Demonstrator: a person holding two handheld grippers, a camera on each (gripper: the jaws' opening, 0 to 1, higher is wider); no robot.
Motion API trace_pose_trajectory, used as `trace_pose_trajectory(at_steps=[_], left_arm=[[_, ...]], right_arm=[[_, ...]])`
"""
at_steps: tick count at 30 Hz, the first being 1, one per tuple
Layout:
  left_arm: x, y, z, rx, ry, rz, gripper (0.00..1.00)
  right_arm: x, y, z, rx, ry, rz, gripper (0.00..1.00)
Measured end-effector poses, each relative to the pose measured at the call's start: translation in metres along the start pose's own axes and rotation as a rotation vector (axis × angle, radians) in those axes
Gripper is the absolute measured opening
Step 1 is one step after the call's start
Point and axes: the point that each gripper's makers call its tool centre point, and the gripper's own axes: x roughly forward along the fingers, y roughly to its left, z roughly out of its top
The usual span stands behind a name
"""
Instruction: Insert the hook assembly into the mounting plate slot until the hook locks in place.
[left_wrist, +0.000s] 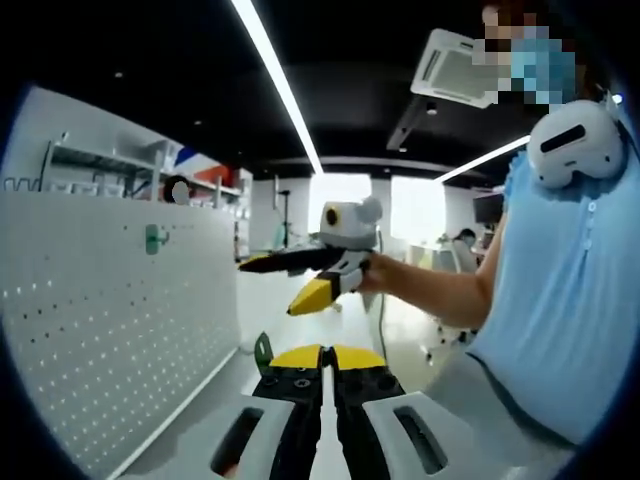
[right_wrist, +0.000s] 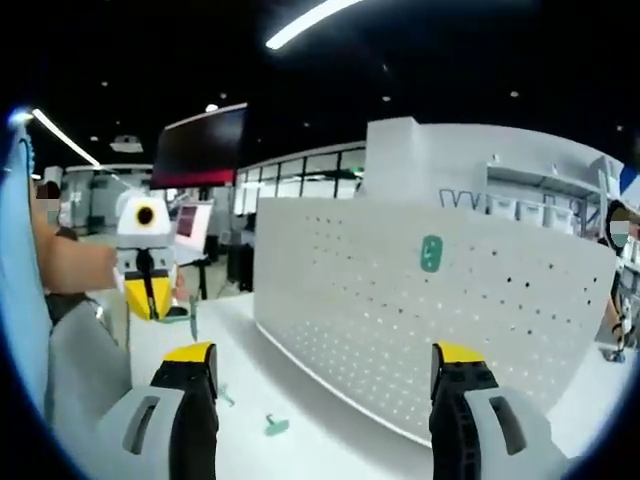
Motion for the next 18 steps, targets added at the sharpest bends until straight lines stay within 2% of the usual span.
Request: trace_pose_trajectory(at_steps=[7, 18], left_arm=[[0.001, 0.013, -0.002, -0.003, 0.014, 0.009, 0.02], [0.003, 0.046, 0.0, 0.014, 0.04, 0.031, 0.02]], right_arm=[[-0.003, -0.005, 0.002, -0.003, 0.001, -0.012, 0.89], [-0.005, -0.012, 0.007, 0.007, -0.016, -0.013, 0.88]])
